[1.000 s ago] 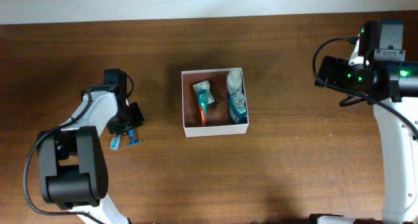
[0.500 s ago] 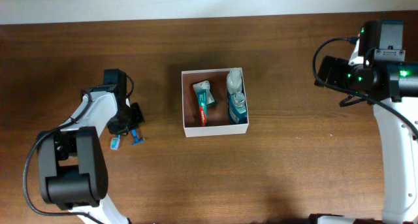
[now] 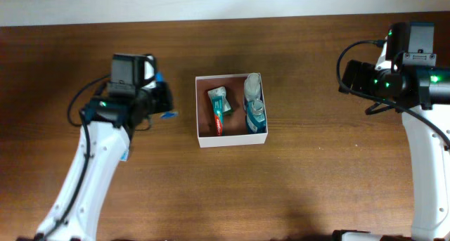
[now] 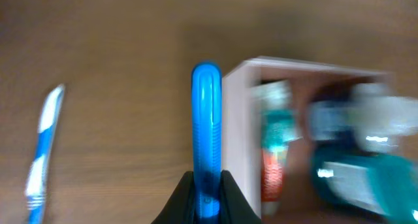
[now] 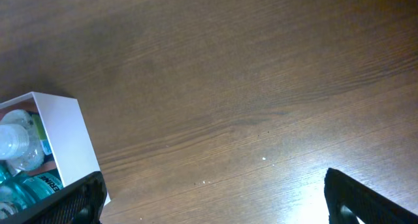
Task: Pack container
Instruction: 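Carry the blue stick into the box and release it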
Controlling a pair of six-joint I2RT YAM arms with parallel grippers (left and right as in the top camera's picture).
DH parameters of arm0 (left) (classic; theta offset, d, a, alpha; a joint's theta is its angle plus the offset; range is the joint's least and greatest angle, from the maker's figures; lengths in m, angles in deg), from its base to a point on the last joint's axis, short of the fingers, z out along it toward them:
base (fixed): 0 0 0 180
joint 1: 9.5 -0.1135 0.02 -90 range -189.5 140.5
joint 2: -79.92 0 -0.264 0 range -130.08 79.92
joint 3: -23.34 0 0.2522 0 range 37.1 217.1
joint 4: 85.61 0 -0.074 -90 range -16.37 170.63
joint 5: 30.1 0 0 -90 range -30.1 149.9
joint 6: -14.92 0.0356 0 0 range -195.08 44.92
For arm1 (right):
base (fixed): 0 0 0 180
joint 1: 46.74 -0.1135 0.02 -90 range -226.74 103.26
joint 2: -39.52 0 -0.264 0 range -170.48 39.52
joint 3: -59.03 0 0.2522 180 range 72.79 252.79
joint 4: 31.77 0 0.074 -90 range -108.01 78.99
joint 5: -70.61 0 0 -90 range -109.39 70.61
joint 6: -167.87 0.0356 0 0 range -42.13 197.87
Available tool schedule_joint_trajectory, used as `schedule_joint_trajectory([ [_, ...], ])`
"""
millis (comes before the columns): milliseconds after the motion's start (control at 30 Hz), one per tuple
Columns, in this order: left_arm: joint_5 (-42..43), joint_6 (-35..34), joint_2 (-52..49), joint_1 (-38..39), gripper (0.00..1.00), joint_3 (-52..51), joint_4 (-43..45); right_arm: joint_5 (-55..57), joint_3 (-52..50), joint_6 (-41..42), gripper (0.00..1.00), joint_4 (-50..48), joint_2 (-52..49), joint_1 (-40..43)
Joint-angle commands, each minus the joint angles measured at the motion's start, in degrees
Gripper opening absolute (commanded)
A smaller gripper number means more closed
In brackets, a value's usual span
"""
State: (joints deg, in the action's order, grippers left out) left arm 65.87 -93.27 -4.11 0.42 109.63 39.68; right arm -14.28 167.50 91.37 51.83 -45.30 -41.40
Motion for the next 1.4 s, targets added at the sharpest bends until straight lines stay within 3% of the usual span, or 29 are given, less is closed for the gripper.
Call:
schedule_joint_trajectory([
  [0, 1.1, -3.9, 1.3, 4.9, 0.00, 0.8, 2.1, 0.3, 0.4, 0.3, 0.98, -0.2, -0.1, 0.3],
  [200, 0.7, -6.6, 0.3, 11.6, 0.01, 0.9, 7.1, 0.3, 0.4, 0.3, 0.98, -0.2, -0.1, 0.3],
  [500, -3.0, -7.3, -4.6, 17.1, 0.01, 3.6, 5.7, 0.3, 0.4, 0.3, 0.98, -0.2, -0.1, 0.3],
  [733, -6.7, -7.3, -10.2, 17.3, 0.00, 8.8, 0.8, 0.3, 0.4, 0.3, 0.98, -0.2, -0.1, 0.3],
  [1367, -11.7, -7.3, -23.2, 17.3, 0.02, 9.4, 4.1, 0.3, 0.4, 0.3, 0.98, -0.2, -0.1, 0.3],
])
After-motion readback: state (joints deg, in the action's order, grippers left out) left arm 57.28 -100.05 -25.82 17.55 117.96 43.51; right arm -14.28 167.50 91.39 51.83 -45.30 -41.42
